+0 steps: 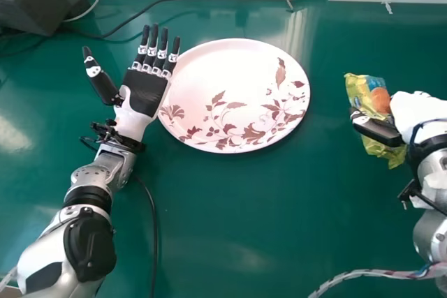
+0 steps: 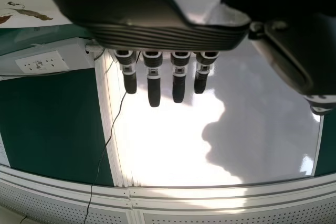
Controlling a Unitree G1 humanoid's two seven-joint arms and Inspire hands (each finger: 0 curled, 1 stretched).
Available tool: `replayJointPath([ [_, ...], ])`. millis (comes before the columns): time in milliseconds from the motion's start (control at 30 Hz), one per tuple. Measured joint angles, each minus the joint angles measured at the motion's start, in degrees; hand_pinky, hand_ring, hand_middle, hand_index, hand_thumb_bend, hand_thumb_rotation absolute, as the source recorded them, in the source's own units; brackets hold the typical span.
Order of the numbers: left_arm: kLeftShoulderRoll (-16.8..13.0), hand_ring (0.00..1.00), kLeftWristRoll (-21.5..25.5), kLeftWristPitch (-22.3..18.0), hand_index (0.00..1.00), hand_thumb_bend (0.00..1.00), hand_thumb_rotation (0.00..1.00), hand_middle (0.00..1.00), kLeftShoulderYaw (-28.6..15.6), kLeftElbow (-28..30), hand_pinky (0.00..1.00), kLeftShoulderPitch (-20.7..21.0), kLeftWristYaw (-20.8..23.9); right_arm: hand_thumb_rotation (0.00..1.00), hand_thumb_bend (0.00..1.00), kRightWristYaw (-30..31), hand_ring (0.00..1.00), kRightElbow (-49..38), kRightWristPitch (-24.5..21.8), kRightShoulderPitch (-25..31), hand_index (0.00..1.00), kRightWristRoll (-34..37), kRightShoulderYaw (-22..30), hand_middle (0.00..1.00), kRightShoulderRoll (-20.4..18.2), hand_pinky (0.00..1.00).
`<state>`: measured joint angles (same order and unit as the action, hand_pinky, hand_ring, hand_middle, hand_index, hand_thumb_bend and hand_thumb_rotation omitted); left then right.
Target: Pick up biscuit and place it in the plate
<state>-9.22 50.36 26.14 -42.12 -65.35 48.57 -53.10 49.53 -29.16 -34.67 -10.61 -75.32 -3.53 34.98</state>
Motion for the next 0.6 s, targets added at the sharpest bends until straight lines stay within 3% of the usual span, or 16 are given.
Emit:
replayJointPath([
  [267,0.00,0.91,0.00,-1.41,1.00,1.00,0.49,0.96,-0.12,0.11,0.94,0.10,-0.62,0.00,0.50,2.91,0.10,-3.77,2.12,-1.38,0.50,-2.32,1.14,0.41,-1.45,0.04],
  [400,-0.13,0.90,-0.04,-1.46,1.00,1.00,0.48,0.95,-0.12,0.05,0.98,0.15,-1.27,0.00,0.50,3.30,0.10,-5.06,3.23,-1.44,0.50,-3.62,1.79,0.41,-3.06,0.04],
  [600,-0.14,0.89,0.00,-2.44,0.99,1.00,0.47,0.94,-0.17,0.62,0.98,0.05,0.18,0.00,0.50,3.40,0.10,-7.09,5.51,-1.49,0.50,-5.58,3.04,0.40,-4.83,0.04],
])
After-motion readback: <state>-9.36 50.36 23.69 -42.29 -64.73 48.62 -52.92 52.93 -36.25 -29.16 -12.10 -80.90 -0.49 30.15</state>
